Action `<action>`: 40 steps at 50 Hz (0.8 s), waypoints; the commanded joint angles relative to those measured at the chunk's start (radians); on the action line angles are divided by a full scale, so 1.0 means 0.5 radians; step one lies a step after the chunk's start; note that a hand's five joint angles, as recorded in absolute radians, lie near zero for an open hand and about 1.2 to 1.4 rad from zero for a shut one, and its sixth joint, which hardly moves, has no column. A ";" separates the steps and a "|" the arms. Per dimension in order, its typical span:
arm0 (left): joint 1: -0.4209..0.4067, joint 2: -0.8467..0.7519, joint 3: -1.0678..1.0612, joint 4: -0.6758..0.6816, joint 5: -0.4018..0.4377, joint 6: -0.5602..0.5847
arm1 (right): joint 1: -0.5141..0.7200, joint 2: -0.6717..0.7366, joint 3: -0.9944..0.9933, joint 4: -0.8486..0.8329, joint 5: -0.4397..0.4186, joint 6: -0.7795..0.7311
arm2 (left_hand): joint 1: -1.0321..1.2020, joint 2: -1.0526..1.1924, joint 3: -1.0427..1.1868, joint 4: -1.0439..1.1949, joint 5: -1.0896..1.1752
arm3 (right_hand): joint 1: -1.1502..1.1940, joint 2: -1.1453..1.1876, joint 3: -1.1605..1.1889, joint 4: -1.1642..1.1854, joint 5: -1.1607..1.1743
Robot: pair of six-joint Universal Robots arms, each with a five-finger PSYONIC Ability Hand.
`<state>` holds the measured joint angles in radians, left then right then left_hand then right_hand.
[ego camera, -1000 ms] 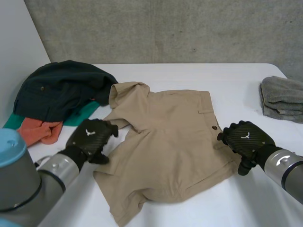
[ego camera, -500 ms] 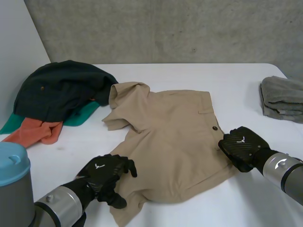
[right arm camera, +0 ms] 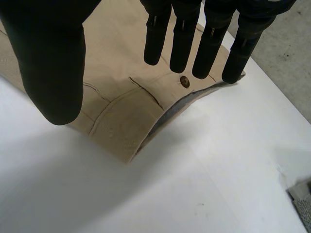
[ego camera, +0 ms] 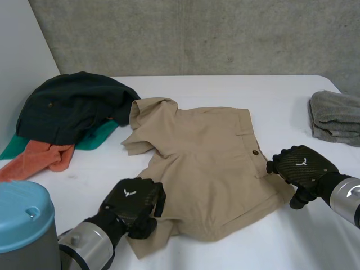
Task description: Fold the laundry.
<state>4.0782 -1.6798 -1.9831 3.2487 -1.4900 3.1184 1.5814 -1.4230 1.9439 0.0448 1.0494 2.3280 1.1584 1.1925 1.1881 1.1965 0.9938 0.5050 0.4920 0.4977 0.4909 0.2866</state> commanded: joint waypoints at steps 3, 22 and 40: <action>0.014 0.043 0.125 -0.021 -0.002 0.000 | -0.021 0.081 0.024 -0.043 -0.077 -0.005 | 0.476 0.407 0.416 0.400 0.456 | 0.053 0.078 0.067 0.081 0.140; 0.026 0.111 0.297 -0.082 -0.036 0.000 | 0.034 0.202 -0.062 -0.409 -0.053 0.069 | 0.476 0.407 0.416 0.400 0.456 | 1.783 1.809 1.797 1.811 1.870; -0.097 0.531 0.346 -1.138 0.071 0.503 | -0.392 -0.691 -0.240 1.243 -0.034 -0.620 | 0.476 0.407 0.416 0.400 0.456 | 1.783 1.809 1.797 1.811 1.870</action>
<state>4.0684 -1.4466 -1.7957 2.8278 -1.4918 3.2840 1.5296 -1.6888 1.8407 0.3049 1.0425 2.3144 1.1584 1.1953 1.1925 1.1971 0.9938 1.0930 1.1708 1.1854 1.1969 1.0083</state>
